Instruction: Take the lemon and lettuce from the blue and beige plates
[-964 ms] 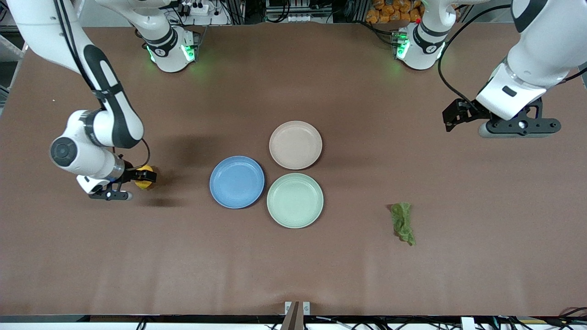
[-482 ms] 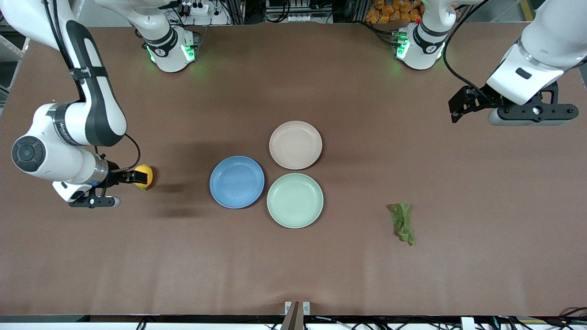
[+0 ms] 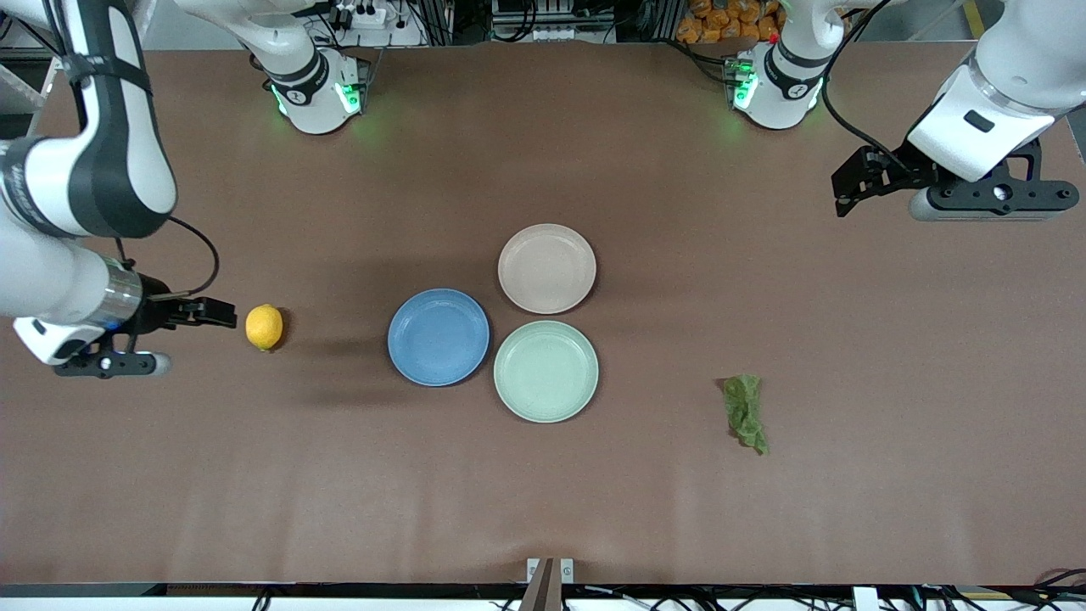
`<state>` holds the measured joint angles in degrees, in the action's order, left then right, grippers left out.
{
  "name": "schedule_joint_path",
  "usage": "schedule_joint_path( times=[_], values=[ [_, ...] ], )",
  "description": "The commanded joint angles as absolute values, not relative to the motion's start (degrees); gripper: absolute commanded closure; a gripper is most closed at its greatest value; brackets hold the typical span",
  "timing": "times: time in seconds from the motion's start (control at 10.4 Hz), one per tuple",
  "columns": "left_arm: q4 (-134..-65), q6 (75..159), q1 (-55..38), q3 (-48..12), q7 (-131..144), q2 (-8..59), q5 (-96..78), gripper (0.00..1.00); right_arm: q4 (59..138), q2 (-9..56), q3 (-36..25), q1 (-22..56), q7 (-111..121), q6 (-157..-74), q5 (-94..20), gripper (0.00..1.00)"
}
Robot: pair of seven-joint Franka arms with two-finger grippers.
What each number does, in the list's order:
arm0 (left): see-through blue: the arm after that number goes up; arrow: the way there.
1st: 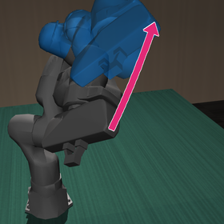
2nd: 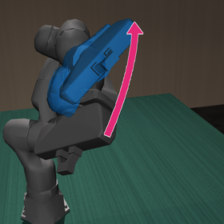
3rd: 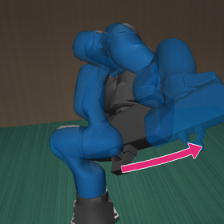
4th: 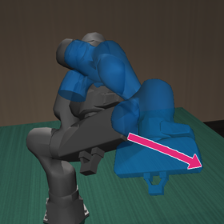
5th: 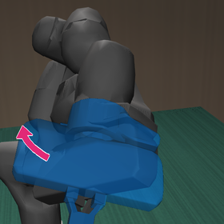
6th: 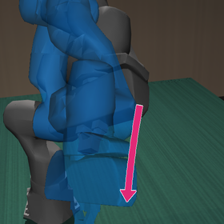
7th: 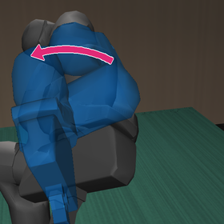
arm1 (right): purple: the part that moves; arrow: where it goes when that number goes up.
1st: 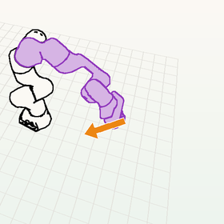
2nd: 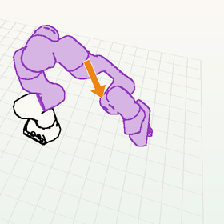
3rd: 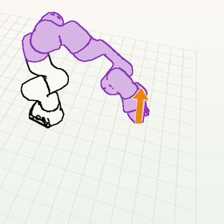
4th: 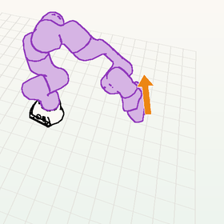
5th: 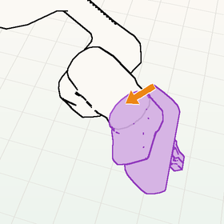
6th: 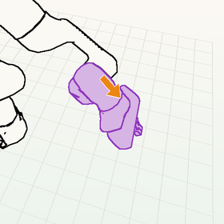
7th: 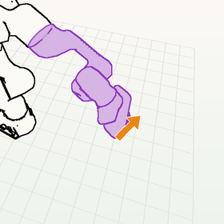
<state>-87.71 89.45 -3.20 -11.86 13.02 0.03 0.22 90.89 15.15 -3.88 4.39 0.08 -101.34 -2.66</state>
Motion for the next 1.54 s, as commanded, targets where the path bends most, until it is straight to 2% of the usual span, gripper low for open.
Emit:
schedule_joint_path(
  times=[0.0,0.29,0.58,0.96,1.45],
  values=[
    [-86.57,88.07,-2.81,-11.87,11.78,0.00,-2.19,0.00,91.23,10.47,-4.66,4.48,-0.53,-98.63,-3.60,0.00],
    [-86.57,87.19,-2.90,-11.95,11.78,0.00,-2.02,0.00,91.32,5.82,-4.92,4.22,-2.18,-92.74,-3.60,0.00],
    [-86.57,87.19,-2.99,-12.04,11.69,0.09,-2.11,0.00,91.23,2.21,-4.75,4.13,-3.07,-91.58,-2.90,0.00],
    [-86.57,87.19,-2.99,-11.87,11.69,0.09,-1.93,0.00,84.47,2.20,-4.92,4.22,-3.16,-87.28,-2.81,0.00],
    [-86.57,87.19,-2.90,-11.95,11.51,0.09,-1.41,0.00,83.85,2.46,-5.36,4.22,-3.08,-89.38,-2.55,0.00]
  ],
)
